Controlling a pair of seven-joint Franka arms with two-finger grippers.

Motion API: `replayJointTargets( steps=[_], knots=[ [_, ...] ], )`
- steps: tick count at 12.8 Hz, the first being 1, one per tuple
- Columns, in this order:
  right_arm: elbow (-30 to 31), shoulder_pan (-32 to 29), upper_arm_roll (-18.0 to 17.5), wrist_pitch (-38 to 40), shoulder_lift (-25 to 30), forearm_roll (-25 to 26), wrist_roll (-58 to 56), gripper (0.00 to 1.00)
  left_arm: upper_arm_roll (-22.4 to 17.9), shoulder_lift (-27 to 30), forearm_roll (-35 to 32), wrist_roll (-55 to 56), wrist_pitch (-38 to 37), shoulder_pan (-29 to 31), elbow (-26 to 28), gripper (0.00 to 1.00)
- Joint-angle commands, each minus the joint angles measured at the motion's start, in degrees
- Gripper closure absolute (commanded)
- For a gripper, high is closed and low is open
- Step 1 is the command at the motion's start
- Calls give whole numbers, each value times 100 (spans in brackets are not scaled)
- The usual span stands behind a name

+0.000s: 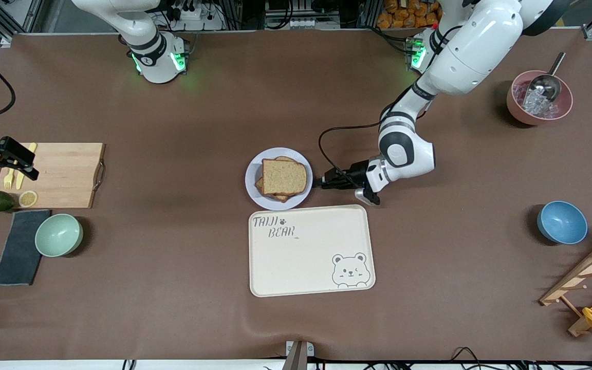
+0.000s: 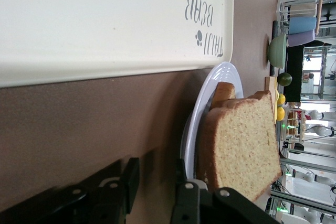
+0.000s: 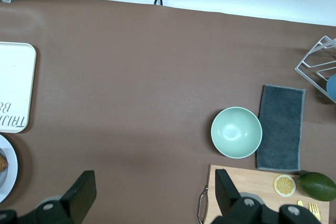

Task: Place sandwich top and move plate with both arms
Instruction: 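Close the left gripper on the plate rim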

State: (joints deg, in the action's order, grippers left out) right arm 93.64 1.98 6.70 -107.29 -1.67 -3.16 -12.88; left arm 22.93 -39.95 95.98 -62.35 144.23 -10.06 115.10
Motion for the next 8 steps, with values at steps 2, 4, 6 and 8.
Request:
replayJointTargets(
  steps=[2,4,6,8],
  knots=[
    [-206,65,7,804,158,184,495,0,45,-189,281,-234,26,-31,-198,66],
    [-188,66,7,893,264,184,514,0,53,-189,299,-234,9,-22,-198,66],
    [-188,66,7,938,290,184,767,0,53,-198,307,-234,-157,-13,-198,66],
    [-188,83,-1,973,290,175,1067,0,53,-250,412,-312,-455,39,-198,66]
  ],
)
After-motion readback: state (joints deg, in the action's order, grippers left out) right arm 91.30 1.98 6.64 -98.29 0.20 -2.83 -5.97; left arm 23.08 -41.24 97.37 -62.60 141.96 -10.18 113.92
